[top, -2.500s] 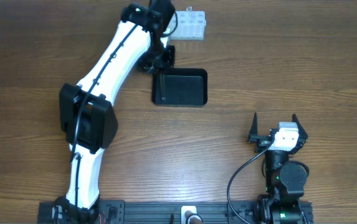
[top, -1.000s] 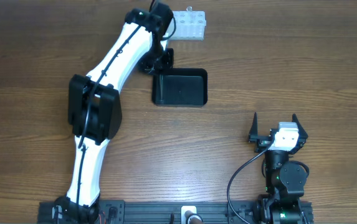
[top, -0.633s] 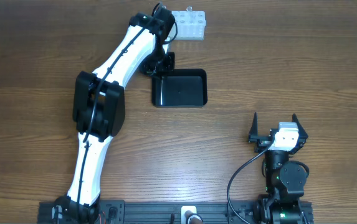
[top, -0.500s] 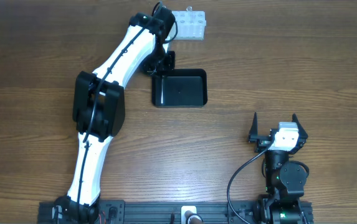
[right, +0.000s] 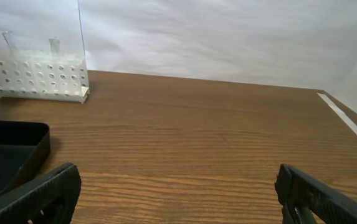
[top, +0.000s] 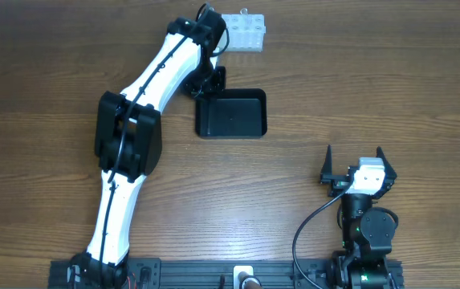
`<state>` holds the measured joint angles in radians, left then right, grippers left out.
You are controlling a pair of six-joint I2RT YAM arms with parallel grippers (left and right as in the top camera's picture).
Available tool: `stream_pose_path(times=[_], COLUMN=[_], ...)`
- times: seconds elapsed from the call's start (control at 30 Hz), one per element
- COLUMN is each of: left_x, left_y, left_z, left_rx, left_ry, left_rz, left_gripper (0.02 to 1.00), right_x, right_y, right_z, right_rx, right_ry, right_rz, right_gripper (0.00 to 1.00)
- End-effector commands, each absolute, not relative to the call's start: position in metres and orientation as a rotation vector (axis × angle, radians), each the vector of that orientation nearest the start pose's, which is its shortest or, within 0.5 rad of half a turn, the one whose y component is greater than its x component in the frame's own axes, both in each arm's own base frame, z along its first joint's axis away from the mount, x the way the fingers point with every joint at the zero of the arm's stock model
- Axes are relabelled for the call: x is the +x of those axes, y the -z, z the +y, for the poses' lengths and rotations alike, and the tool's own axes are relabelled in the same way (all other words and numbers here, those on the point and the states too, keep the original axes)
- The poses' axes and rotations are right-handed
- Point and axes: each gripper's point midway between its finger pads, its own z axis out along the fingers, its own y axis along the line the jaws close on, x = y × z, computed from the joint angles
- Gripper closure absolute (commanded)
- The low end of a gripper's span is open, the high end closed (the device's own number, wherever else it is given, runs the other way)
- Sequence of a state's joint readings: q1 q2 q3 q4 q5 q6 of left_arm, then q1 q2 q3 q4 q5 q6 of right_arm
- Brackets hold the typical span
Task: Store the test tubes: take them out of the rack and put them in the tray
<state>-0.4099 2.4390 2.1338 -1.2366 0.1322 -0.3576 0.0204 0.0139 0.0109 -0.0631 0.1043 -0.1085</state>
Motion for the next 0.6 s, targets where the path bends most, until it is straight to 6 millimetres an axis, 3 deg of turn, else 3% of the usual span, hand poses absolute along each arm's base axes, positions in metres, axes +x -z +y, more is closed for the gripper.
stream_pose_path(times=[0.03, 0.23, 0.6], left_x=[0.434, 0.438, 0.453], left_y=[-0.019, -0.047, -0.137], left_z=[-0.214, -0.216, -0.217], left_rx=[0.077, 0.083, 0.094], left_ry=[0.225, 0.257, 0.325], left_rz=[3.161, 3.100, 2.872], left_gripper=[0.720, 0.706, 0.678], right_x=[0.246, 0.246, 0.246], right_y=[-0.159, -0.159, -0.159], right_z=[-0.011, -0.011, -0.011], right_rx=[-0.035, -0.035, -0.035], right_ry=[0.146, 0.146, 0.146], right_rz=[1.638, 1.639, 1.638], right_gripper=[0.007, 0.009, 0.009])
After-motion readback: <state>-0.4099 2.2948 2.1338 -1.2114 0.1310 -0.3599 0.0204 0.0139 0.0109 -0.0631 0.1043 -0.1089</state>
